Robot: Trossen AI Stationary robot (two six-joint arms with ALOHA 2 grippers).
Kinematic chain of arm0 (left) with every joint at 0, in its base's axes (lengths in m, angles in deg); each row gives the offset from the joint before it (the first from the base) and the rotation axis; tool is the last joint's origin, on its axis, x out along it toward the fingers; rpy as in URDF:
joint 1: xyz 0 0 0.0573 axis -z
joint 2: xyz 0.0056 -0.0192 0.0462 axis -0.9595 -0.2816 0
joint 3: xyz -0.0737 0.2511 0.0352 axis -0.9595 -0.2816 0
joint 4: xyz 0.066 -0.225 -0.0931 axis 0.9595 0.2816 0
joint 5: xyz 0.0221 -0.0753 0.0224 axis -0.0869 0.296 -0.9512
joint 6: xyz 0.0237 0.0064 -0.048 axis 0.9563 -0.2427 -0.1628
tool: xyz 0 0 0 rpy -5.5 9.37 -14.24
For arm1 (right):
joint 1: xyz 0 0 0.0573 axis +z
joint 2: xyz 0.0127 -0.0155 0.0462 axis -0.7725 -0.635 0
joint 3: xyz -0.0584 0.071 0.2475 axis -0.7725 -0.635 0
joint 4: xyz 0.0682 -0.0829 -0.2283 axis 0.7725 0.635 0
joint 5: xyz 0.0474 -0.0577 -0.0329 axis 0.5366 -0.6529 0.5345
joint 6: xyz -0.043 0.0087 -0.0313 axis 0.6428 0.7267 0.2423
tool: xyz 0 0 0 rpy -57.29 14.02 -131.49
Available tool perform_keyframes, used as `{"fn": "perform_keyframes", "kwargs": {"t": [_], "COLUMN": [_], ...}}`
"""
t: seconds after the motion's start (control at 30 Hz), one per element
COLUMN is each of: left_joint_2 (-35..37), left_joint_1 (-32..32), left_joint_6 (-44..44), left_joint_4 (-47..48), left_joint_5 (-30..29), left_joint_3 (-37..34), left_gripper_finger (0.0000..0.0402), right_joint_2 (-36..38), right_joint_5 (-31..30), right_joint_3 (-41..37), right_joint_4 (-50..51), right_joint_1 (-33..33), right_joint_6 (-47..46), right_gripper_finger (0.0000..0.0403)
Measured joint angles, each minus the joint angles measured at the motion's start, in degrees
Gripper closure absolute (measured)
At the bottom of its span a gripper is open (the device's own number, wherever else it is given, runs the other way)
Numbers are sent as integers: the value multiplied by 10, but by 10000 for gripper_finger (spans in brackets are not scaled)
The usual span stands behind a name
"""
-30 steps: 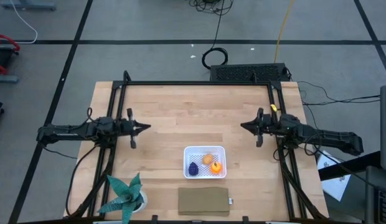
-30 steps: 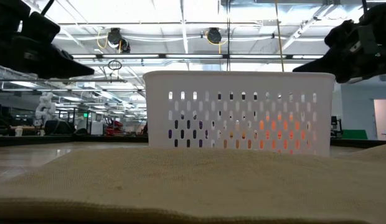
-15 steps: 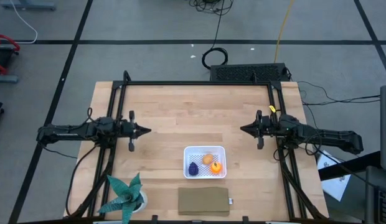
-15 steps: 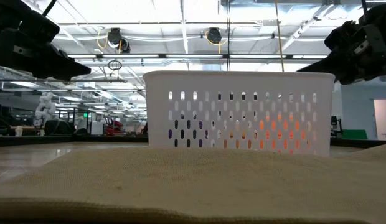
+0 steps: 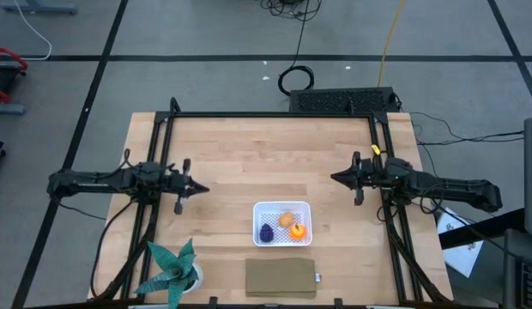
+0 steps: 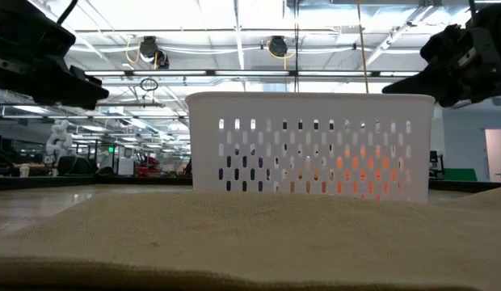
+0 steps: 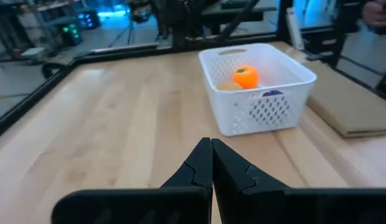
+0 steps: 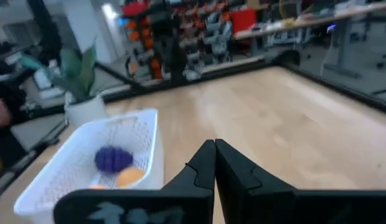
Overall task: Pick and placing Produce into tupperware
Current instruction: Return to Home Position
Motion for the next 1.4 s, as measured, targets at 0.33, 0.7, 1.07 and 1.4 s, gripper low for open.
{"fn": "perform_keyframes", "kwargs": {"t": [0.33, 0.7, 1.07, 1.4], "left_joint_2": [-48, -47, -47, -47], "left_joint_1": [0, 0, 0, 0], "left_joint_6": [29, 48, 45, 35], "left_joint_4": [-89, -85, -89, -93], "left_joint_5": [16, -19, -1, -4], "left_joint_3": [-29, -30, -29, -29], "left_gripper_finger": [401, 401, 401, 401], "right_joint_2": [-2, -1, 20, 44], "right_joint_5": [34, 34, 42, 43], "right_joint_3": [0, 0, 0, 3], "right_joint_4": [1, -14, -21, -15], "right_joint_1": [10, 19, 19, 19], "right_joint_6": [27, 31, 30, 15], "right_gripper_finger": [403, 403, 403, 403]}}
